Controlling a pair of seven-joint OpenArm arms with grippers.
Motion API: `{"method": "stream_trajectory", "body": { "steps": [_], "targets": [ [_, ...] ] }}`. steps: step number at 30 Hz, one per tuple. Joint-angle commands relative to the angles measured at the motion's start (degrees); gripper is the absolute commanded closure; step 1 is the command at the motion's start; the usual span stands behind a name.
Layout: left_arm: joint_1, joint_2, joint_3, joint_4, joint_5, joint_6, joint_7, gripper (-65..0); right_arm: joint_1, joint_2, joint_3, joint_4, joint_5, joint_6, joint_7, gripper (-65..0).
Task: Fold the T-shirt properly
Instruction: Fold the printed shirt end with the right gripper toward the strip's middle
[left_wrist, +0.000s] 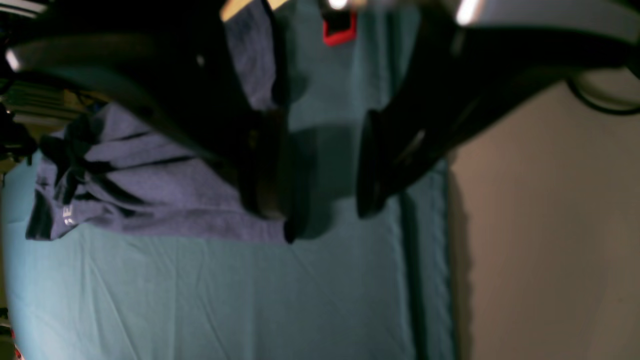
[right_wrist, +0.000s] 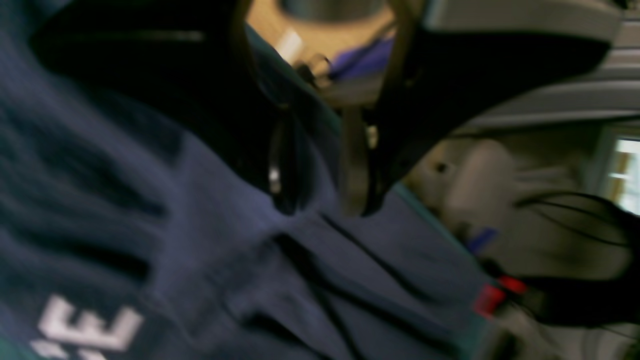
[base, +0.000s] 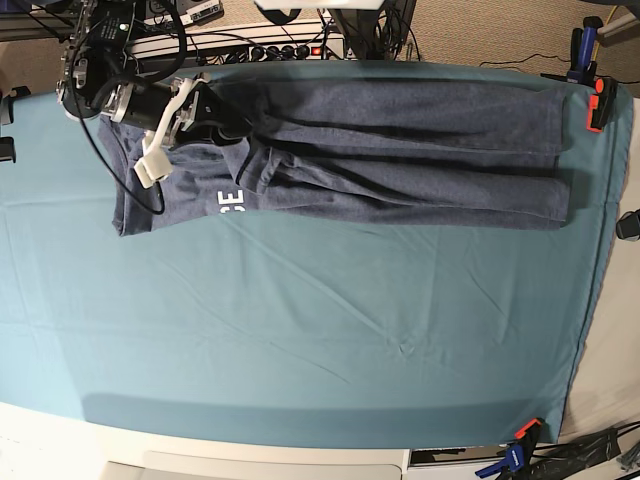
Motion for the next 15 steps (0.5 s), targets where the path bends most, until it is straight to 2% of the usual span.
{"method": "stream_trajectory", "body": {
  "steps": [1,4,15],
  "targets": [
    [-0.96,-2.08,-0.55,0.68,-1.36,-0.30,-0.85,-23.0,0.17,0.61,0.13,1.05,3.30,0.25,0.95,-16.4],
    [-0.98,-2.08,-0.55,0.68,-1.36,-0.30,-0.94,-23.0,0.17,0.61,0.13,1.05,7.99,0.25,0.95,-16.4],
    [-0.98,-2.71,-0.55,0.68,-1.36,-0.30,-1.90,-23.0,0.17,0.61,0.13,1.79,7.99,0.25,0.95,-16.3]
  ]
}}
